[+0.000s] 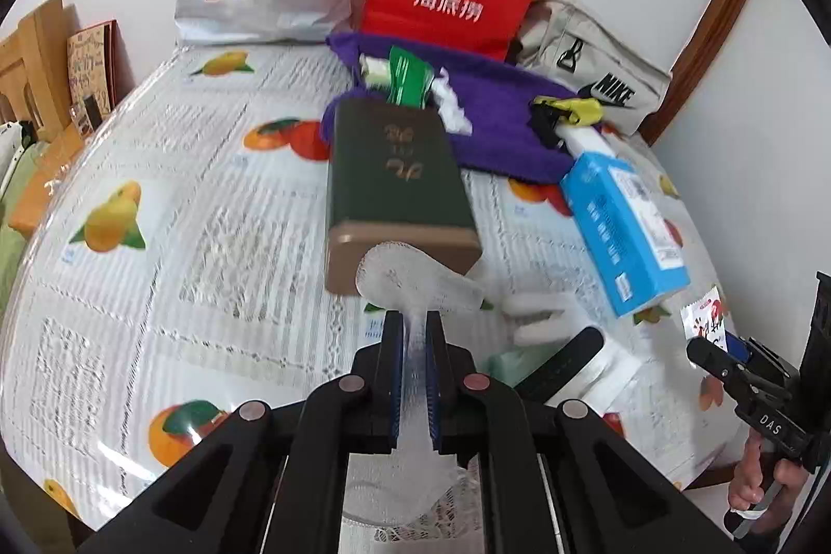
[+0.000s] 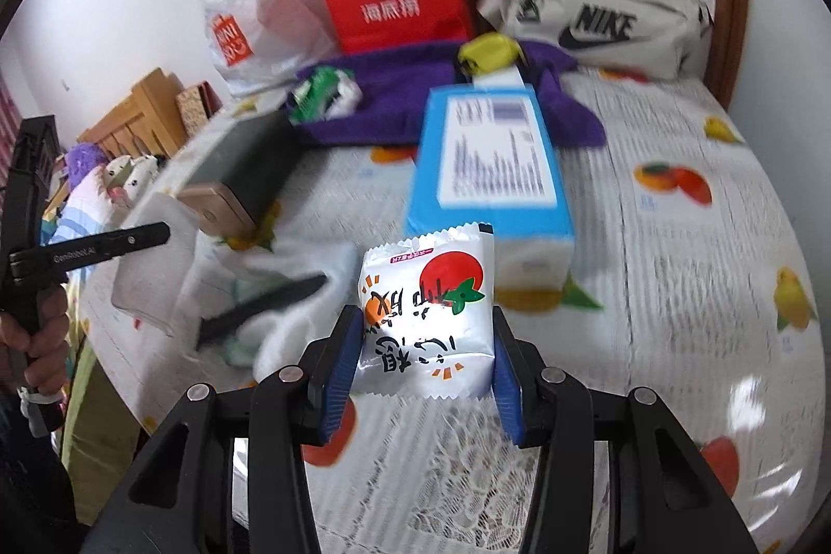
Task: Organize soft objects
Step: 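Carry the clear bag and snack packet with both tools over the purple towel, then open both tools to drop the snack packet and clear bag onto the towel, then withdraw both tools from the towel toward the white glove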
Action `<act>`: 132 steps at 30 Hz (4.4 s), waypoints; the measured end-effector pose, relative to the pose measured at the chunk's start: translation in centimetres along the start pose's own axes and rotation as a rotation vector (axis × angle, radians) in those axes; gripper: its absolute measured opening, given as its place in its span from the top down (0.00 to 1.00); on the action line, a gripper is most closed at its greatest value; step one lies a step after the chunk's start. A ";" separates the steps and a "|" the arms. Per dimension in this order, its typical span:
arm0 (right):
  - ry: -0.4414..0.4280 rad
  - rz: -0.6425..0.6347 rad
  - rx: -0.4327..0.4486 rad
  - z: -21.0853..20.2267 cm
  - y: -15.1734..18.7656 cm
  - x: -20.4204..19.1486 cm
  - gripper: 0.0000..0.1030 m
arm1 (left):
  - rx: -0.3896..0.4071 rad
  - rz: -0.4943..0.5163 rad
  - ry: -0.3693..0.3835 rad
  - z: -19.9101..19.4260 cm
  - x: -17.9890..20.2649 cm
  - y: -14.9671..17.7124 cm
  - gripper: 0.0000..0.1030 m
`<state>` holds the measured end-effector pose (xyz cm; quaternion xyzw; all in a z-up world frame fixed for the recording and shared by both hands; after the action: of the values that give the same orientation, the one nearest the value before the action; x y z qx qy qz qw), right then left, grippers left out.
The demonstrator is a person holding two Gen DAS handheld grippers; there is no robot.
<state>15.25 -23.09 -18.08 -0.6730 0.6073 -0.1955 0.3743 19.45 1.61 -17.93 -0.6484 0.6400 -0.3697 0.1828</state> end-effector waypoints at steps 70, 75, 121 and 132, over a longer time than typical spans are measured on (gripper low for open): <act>-0.010 -0.100 -0.196 22.5 -14.3 0.7 0.54 | -0.021 -0.017 0.060 18.7 2.7 -18.3 0.92; 0.014 -0.083 -0.219 23.4 -14.0 1.2 0.54 | -0.036 -0.027 0.050 19.9 2.0 -17.9 0.92; -0.069 0.012 0.013 4.5 -8.3 -3.3 0.38 | 0.056 0.090 0.016 3.4 3.3 -10.0 0.40; -0.086 0.013 -0.039 2.7 -1.2 -4.3 0.43 | 0.012 0.087 0.033 1.1 3.0 -3.4 0.40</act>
<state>17.22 -18.28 -18.15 -0.6839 0.5987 -0.1523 0.3882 22.34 -1.16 -15.48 -0.6127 0.6683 -0.3759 0.1916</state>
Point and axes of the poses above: each gripper's, at about its wrist camera, not at the fingertips, and z roughly the way its jaws point, x to its right, y to its underside, the point moved 10 cm from there along z, roughly the way its jaws point, and after that the axes turned 11 degrees about x, right-handed, at the moved point
